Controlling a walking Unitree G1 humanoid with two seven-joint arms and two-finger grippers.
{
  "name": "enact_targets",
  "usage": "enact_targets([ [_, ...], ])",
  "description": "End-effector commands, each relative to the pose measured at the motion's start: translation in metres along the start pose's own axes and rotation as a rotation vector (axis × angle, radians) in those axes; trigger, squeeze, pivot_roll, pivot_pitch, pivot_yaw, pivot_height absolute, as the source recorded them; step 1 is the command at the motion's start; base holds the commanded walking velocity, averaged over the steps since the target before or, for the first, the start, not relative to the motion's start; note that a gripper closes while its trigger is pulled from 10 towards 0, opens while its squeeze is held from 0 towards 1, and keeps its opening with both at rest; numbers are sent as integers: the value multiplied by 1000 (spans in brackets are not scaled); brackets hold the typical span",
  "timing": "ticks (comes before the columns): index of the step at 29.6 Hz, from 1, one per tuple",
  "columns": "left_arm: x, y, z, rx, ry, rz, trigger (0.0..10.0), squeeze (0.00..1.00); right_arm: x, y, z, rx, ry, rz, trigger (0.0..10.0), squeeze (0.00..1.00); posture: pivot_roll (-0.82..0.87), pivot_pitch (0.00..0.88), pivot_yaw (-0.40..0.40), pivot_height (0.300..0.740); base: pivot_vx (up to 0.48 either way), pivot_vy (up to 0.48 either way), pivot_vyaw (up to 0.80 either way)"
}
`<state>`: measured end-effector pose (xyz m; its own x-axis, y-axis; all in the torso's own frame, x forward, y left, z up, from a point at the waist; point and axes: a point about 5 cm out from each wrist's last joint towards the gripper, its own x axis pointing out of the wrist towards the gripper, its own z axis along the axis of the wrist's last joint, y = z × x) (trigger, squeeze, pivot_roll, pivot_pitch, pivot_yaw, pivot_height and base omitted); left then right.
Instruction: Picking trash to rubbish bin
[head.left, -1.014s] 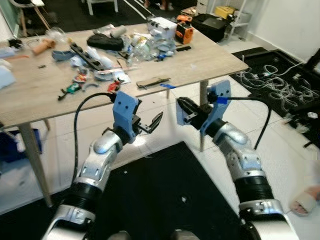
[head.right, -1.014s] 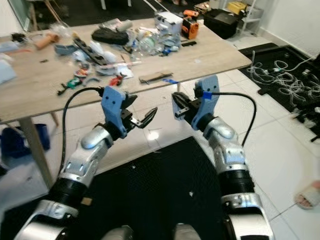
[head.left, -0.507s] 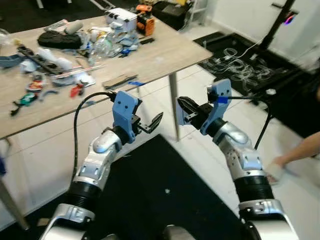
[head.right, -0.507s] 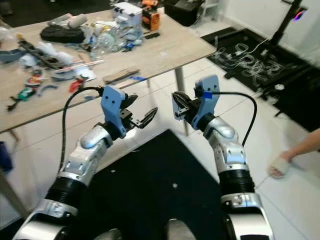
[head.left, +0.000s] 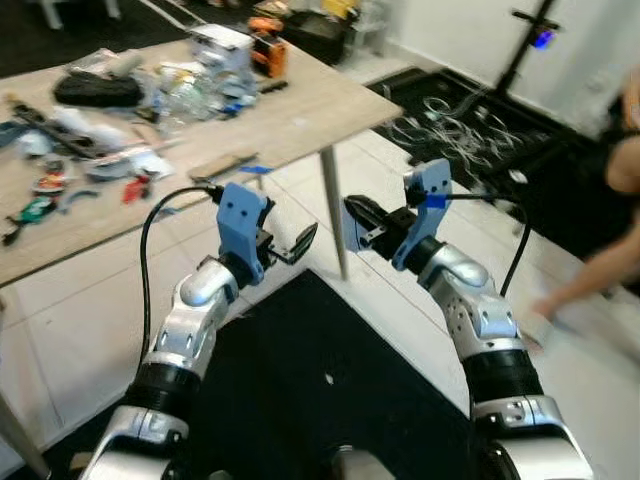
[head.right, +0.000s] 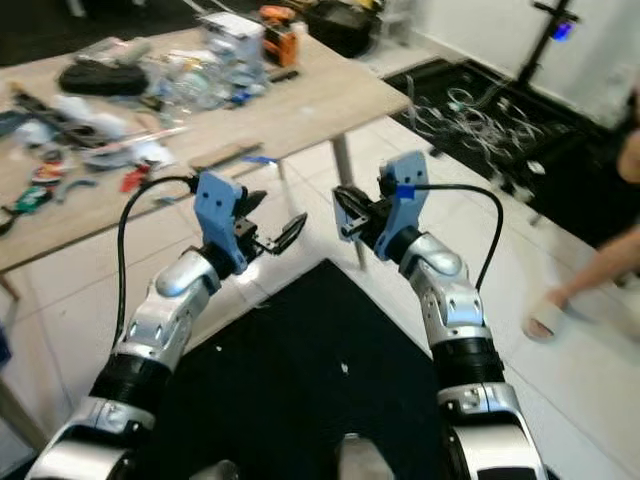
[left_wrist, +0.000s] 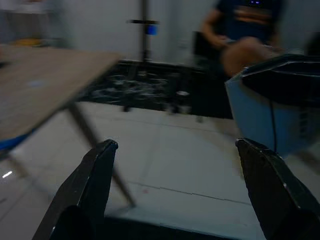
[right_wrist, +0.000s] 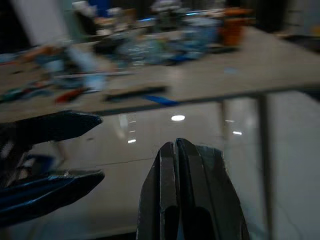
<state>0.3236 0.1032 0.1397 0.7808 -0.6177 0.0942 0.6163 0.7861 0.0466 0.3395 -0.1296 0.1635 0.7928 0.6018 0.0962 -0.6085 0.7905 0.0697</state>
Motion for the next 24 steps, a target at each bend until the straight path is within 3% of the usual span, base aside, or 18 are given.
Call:
enact_targets([
  [1,1,-4,-1,3,-1,-19,10000,0,-4,-4,-3,4,14,-17,10000,0,-76,0,-39,740,0,0,-800],
  [4,1,-4,-1,2,0,-20,10000,0,-4,-4,-2,9,2,-19,10000,0,-75,0,-39,740,0,0,-588],
  [24,2,-2,0,4,-4,-17,10000,0,-4,-4,1,2,-15,-21,10000,0,-77,0,-40,740,0,0,0],
])
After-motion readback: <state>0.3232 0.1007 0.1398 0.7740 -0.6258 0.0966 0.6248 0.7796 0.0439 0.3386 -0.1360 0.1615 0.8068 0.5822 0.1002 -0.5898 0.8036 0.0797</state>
